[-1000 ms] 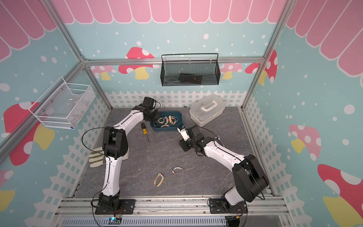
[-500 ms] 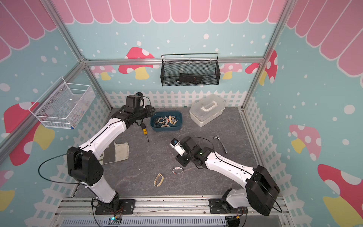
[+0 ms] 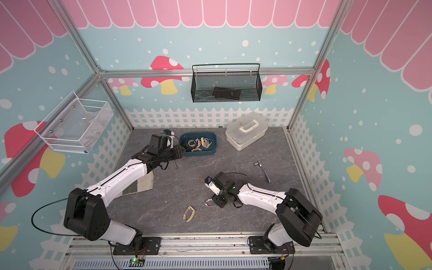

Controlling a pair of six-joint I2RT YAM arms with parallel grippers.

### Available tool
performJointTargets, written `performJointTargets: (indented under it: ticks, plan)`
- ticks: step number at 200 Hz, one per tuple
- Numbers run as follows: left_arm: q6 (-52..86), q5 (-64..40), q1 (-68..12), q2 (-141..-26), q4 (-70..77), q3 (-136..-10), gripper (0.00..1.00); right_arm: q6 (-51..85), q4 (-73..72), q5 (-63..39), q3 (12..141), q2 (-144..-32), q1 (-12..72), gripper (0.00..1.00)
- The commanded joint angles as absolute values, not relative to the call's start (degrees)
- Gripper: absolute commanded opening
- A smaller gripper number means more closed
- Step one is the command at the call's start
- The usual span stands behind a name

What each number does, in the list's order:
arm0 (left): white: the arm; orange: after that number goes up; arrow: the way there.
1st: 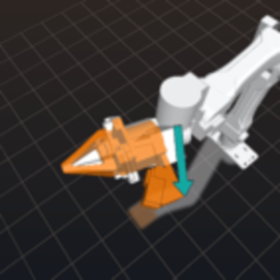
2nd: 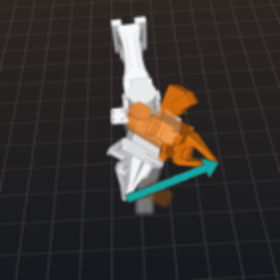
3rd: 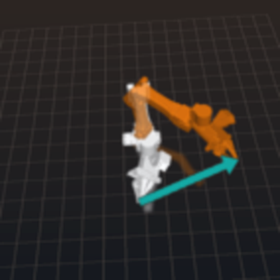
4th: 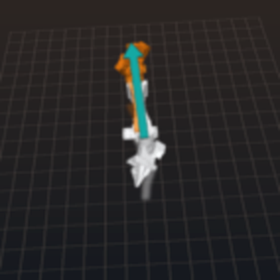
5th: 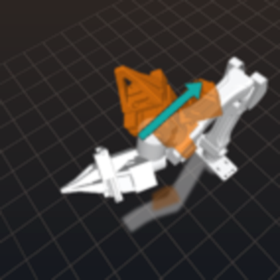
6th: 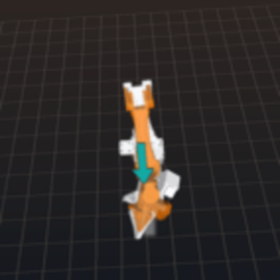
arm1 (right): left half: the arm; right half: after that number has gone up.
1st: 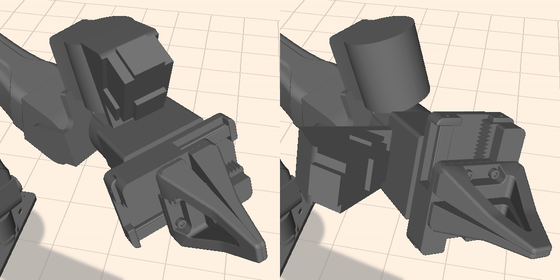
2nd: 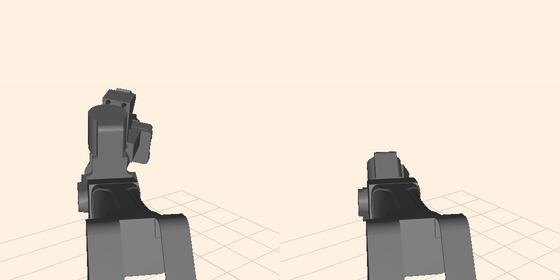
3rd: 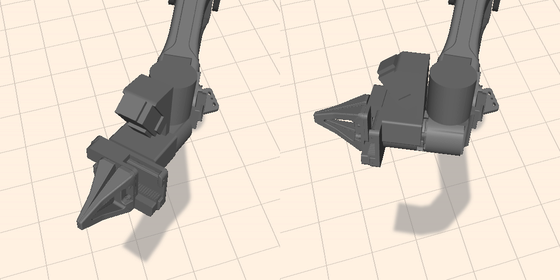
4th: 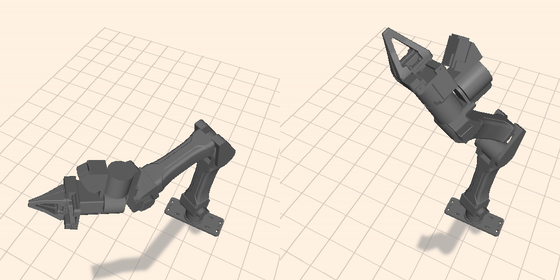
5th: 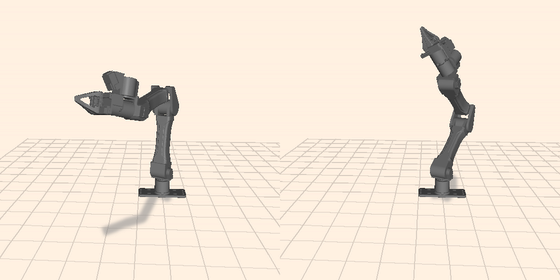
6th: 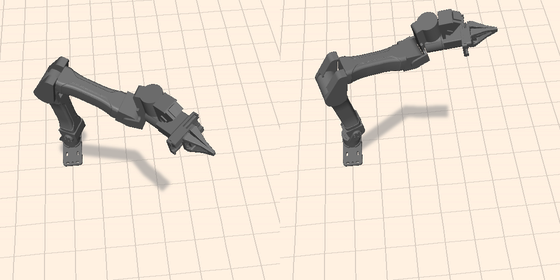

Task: Put the watch into the storage box
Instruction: Pick up the watch at the center of the board.

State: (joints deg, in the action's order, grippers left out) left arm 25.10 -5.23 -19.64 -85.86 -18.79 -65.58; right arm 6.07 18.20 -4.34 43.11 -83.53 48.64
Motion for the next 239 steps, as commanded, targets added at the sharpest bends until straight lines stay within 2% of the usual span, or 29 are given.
performJointTargets:
  ticks: [1, 35, 75, 94, 138, 163, 239]
  plan:
    - [24.0, -6.4, -19.6, -84.6, -18.2, -66.9, 0.43, 6.0, 15.9, -5.5, 42.4, -84.2, 49.7, 0.5]
    - [23.6, -6.5, -19.5, -84.8, -18.6, -67.0, 0.43, 5.9, 14.9, -5.1, 42.4, -85.9, 50.1, 0.49]
    - [23.2, -6.2, -19.5, -84.7, -19.0, -67.3, 0.43, 6.2, 14.9, -4.7, 44.2, -89.2, 50.3, 0.44]
    - [23.0, -6.3, -19.6, -84.7, -19.2, -67.4, 0.43, 6.2, 14.8, -5.0, 44.8, -90.1, 50.4, 0.37]
    - [22.9, -6.3, -19.4, -84.7, -19.4, -67.7, 0.43, 6.2, 14.9, -5.3, 45.4, -90.3, 50.4, 0.11]
    - [22.7, -6.3, -19.4, -84.7, -19.4, -67.7, 0.43, 6.1, 15.0, -5.3, 45.7, -89.5, 50.4, 0.05]
    - [22.6, -5.5, -19.4, -83.8, -19.4, -67.2, 0.43, 3.0, 12.8, -4.6, 52.1, -86.9, 49.3, 0.0]
